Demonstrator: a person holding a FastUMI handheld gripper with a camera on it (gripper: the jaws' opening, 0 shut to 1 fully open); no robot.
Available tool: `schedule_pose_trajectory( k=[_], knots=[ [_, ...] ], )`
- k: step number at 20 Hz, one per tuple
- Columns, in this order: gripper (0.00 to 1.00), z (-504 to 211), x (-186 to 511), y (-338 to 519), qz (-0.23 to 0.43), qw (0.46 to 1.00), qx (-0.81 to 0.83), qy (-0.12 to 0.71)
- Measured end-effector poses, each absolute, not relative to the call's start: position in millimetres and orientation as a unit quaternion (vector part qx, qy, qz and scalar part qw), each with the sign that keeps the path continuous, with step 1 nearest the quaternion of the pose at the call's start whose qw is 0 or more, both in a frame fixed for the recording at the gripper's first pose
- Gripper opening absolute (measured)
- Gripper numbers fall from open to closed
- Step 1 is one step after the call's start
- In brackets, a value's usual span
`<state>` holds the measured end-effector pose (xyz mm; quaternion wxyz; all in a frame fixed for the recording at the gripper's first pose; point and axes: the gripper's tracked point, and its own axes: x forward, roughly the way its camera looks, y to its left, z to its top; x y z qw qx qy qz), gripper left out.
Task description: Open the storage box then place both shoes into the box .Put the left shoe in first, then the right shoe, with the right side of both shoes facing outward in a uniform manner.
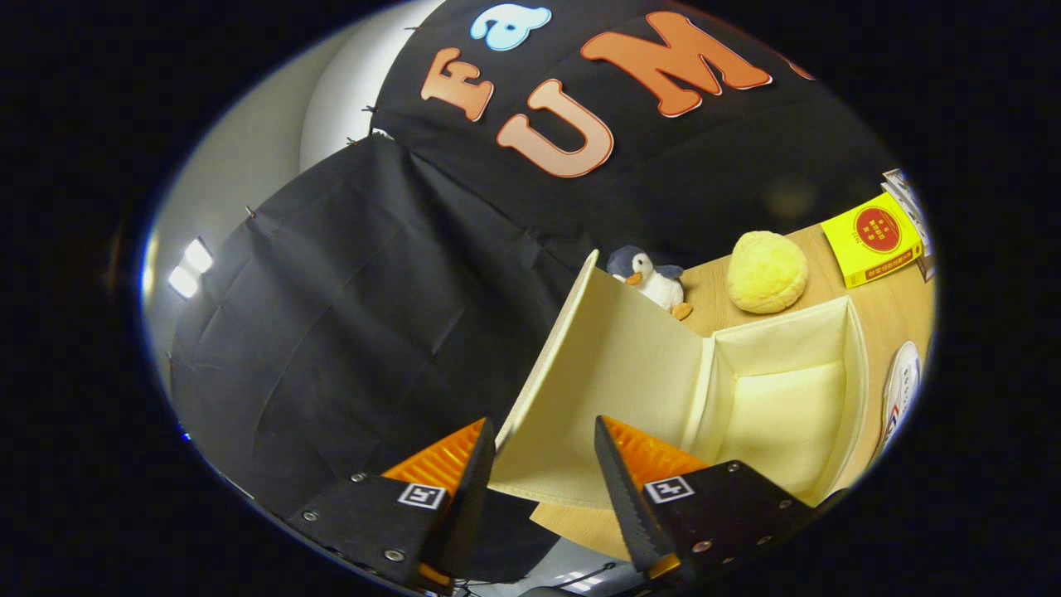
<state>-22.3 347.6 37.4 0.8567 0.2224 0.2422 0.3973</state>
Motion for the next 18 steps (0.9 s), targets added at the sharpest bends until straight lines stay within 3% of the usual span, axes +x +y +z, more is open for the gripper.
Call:
schedule_pose_trajectory(
  k=[1,2,18],
  knots=[
    [0.9,37,-20,347,0.392,0.862,0.214,0.241],
    [0.96,34,-19,347,0.388,0.866,0.207,0.237],
    [0.98,-13,40,193,0.216,0.949,0.121,0.196]
  ],
)
